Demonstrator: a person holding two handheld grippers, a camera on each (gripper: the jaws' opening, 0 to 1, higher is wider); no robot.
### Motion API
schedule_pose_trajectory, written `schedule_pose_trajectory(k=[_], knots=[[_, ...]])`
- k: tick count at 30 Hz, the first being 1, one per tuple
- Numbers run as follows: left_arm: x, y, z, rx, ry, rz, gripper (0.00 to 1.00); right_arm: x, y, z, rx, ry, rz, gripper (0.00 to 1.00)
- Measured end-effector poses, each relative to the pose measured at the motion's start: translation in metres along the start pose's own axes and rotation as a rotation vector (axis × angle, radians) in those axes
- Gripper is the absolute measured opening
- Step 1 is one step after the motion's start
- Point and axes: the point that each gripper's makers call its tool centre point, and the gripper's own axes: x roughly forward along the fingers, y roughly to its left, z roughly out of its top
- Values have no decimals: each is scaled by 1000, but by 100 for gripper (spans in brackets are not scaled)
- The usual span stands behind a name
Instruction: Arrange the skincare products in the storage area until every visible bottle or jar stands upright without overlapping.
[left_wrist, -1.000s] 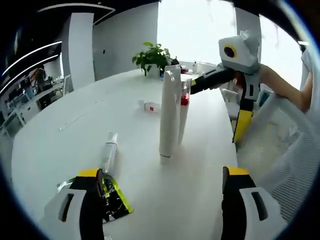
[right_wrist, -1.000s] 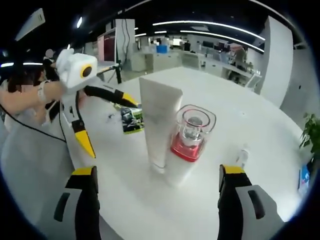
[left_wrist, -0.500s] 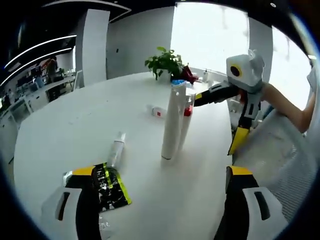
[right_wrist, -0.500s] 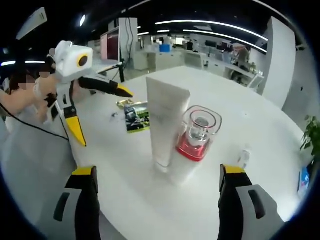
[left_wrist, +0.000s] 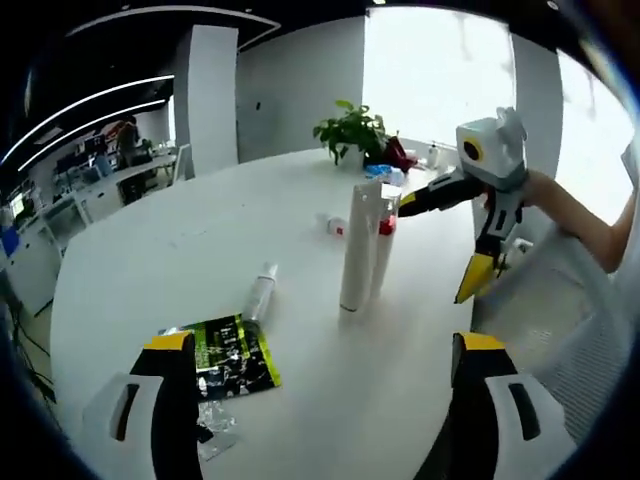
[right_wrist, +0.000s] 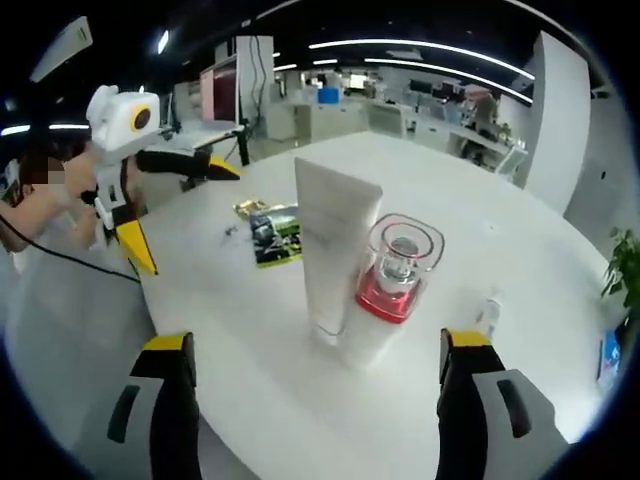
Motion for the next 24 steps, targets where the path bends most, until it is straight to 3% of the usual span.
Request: schedule_pose_trajectory(k=[8,15,24], knots=[[-12,4,-1,-52,-15,61,99,2,0,-2,-5,19,0,100],[-9,7,-4,-60,-15,56,99,1,-2,-1,4,16,-13,100],[-4,-3,-16,-95,5,46,99,2,-3,-2,10,18,-22,100]])
